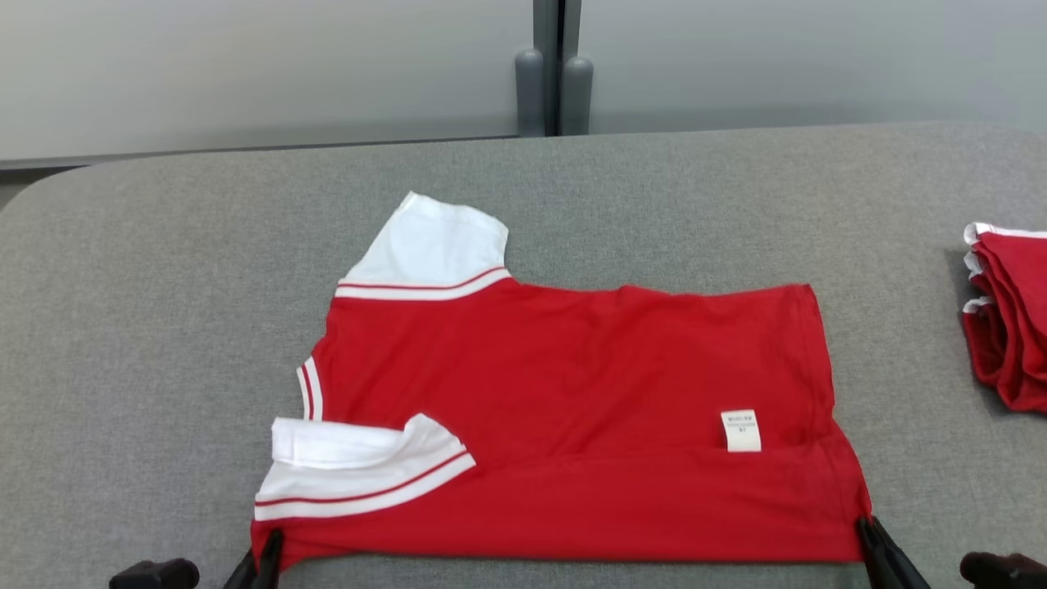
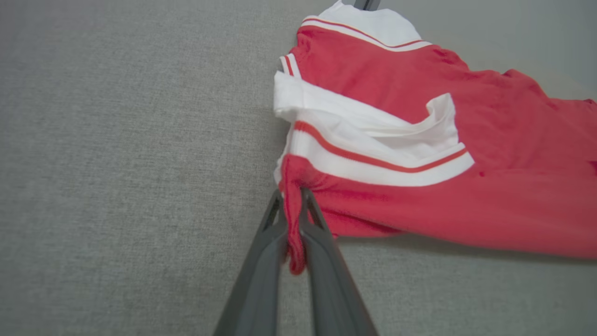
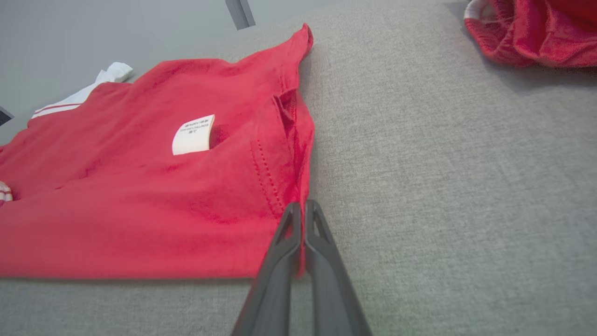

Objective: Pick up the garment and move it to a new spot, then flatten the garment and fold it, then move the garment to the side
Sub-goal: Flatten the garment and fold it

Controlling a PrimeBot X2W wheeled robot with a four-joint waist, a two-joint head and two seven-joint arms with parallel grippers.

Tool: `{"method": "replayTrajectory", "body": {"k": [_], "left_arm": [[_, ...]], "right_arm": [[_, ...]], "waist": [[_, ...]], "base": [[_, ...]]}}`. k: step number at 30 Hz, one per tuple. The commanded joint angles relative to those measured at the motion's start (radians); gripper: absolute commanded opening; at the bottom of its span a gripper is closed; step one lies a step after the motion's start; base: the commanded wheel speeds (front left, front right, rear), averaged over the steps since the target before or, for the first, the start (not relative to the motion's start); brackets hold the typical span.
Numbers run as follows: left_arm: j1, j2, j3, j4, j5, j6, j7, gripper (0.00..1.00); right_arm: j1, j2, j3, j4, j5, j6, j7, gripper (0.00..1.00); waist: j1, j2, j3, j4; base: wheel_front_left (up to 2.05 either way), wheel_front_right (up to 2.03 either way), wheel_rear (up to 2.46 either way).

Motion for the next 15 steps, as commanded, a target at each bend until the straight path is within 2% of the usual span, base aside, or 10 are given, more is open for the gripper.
{"method": "replayTrajectory", "body": {"k": [1, 5, 6, 7, 8, 15], "left_arm": [[0.035, 0.014, 0.007, -0.023, -0.003, 0.018, 0.019, 0.0], [0.096, 0.022, -0.002, -0.065, -0.02, 0.032, 0.071, 0.0], [0.1, 0.023, -0.005, -0.074, -0.021, 0.033, 0.079, 0.24], [0.102, 0.021, -0.013, -0.076, -0.024, 0.03, 0.088, 1.0], [0.101, 0.016, -0.015, -0.079, -0.025, 0.03, 0.084, 1.0], [0.052, 0.001, 0.008, -0.114, 0.063, 0.093, -0.045, 1.0]], "right_arm": [[0.034, -0.008, -0.012, -0.014, 0.004, 0.0, 0.013, 0.0], [0.09, -0.008, -0.023, -0.012, 0.014, 0.0, 0.043, 0.0], [0.093, -0.009, -0.023, -0.011, 0.011, 0.0, 0.043, 0.04], [0.092, -0.007, -0.022, -0.014, 0.011, 0.0, 0.041, 0.64], [0.09, -0.006, -0.018, -0.019, 0.009, 0.0, 0.036, 1.0], [0.048, -0.011, -0.038, -0.149, -0.05, 0.0, -0.039, 1.0]], "waist": [[0.0, -0.0001, -0.038, 0.009], [0.0, -0.0001, -0.061, 0.015], [0.0, -0.0001, -0.063, 0.016], [0.0, -0.0001, -0.064, 0.016], [0.0, -0.0001, -0.065, 0.014], [0.0, -0.0001, -0.077, -0.012]], "base": [[0.0, 0.0, 0.0], [0.0, 0.0, 0.0], [0.0, 0.0, 0.0], [0.0, 0.0, 0.0], [0.0, 0.0, 0.0], [0.0, 0.0, 0.0]]}}
